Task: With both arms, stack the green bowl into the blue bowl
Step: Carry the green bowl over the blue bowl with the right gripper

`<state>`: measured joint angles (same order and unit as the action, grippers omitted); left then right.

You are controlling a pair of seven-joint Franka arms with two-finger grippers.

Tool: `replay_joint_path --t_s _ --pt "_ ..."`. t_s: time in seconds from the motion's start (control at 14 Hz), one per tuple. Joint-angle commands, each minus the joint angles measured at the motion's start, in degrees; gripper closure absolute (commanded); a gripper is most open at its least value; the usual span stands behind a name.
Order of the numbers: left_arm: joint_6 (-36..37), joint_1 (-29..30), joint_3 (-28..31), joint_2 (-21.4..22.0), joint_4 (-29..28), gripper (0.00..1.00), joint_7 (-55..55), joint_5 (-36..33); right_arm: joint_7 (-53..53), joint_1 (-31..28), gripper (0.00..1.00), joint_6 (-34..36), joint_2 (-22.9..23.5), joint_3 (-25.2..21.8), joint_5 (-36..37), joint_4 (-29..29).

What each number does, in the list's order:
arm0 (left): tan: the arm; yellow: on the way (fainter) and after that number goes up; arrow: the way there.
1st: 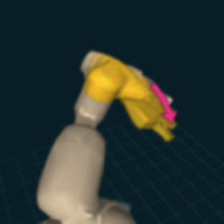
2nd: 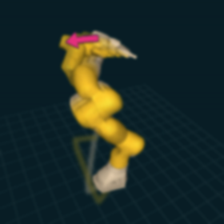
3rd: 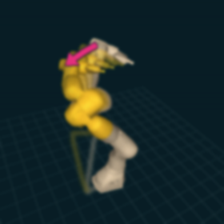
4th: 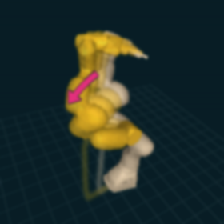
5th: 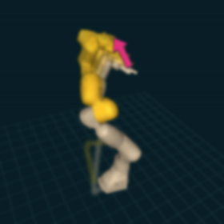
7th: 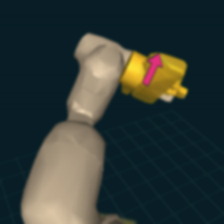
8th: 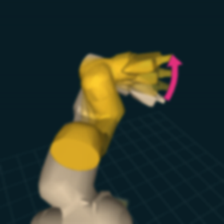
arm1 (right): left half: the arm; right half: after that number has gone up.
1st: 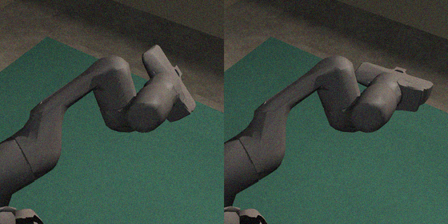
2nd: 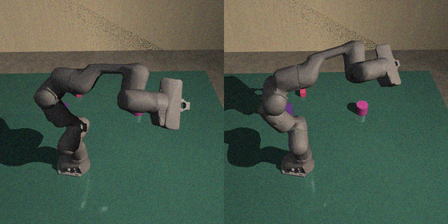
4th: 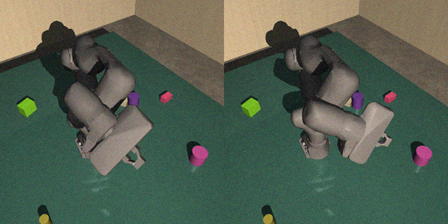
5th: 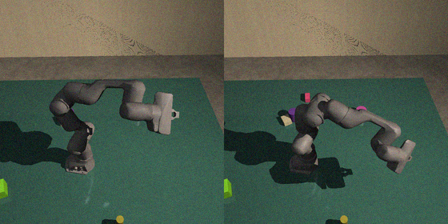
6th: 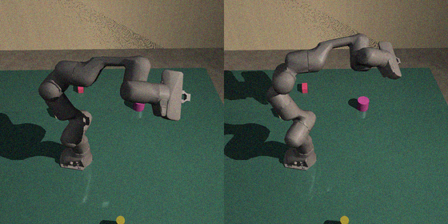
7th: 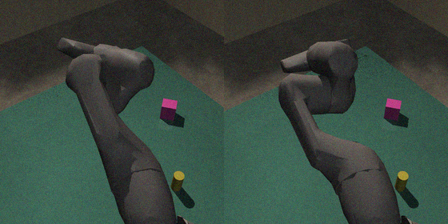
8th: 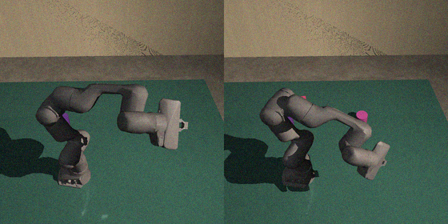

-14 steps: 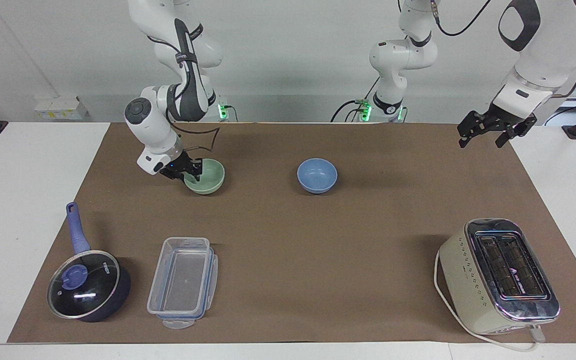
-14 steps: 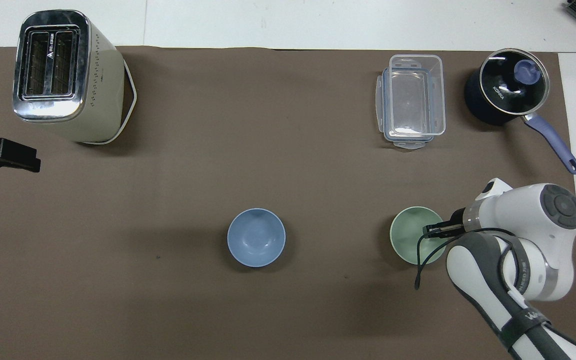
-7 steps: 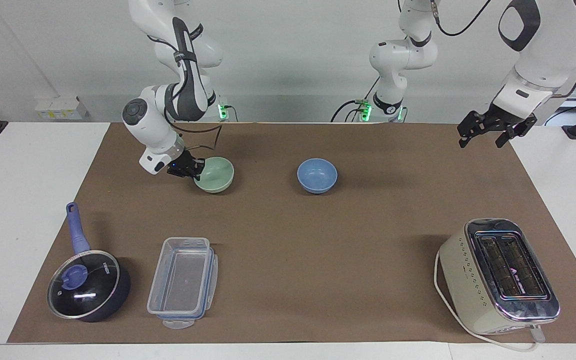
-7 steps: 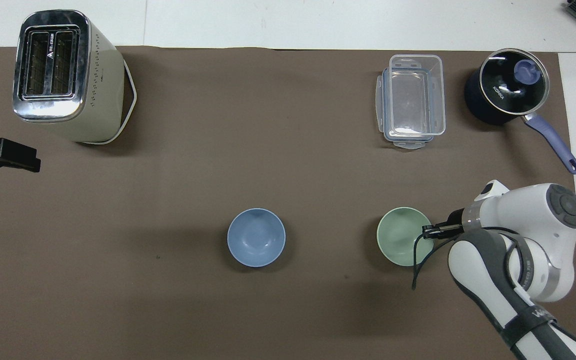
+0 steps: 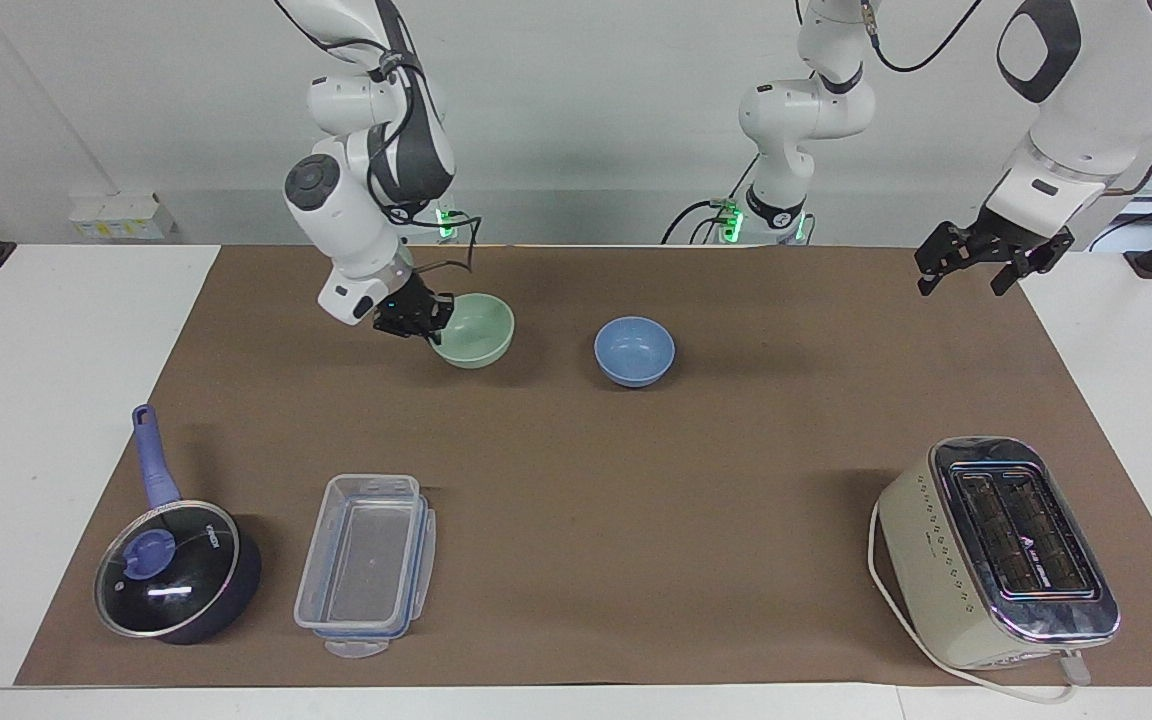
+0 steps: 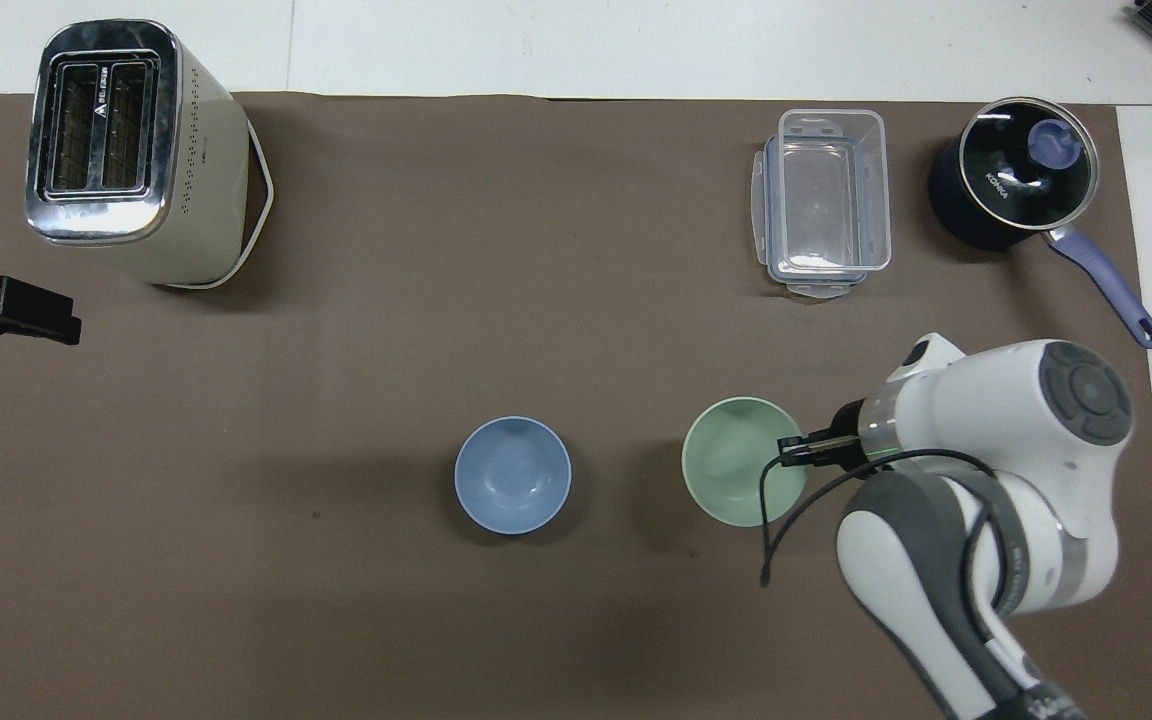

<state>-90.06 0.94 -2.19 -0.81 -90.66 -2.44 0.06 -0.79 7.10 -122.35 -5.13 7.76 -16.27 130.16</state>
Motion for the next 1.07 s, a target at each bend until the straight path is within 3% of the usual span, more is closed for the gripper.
replay_joint_path --t_s 0.0,0.29,0.64,1.0 --pt "1.3 0.2 -0.2 -0.4 1.0 0.00 -0.2 -0.9 -10.9 6.7 1.00 -0.1 1.3 0.1 -0.7 -3.3" --pt "1.3 0.2 -0.2 -0.3 1.0 0.00 -0.2 -0.9 -20.3 14.9 1.00 -0.9 2.0 0.1 0.5 -4.8" --pt "1.3 0.2 -0.2 -0.4 1.0 0.00 -0.2 -0.9 -29.3 22.1 1.00 -5.8 8.8 0.1 1.9 -8.5" --pt "1.3 0.2 -0.2 -0.3 1.0 0.00 -0.2 -0.9 -31.3 22.3 1.00 -10.8 14.4 0.1 3.4 -11.7"
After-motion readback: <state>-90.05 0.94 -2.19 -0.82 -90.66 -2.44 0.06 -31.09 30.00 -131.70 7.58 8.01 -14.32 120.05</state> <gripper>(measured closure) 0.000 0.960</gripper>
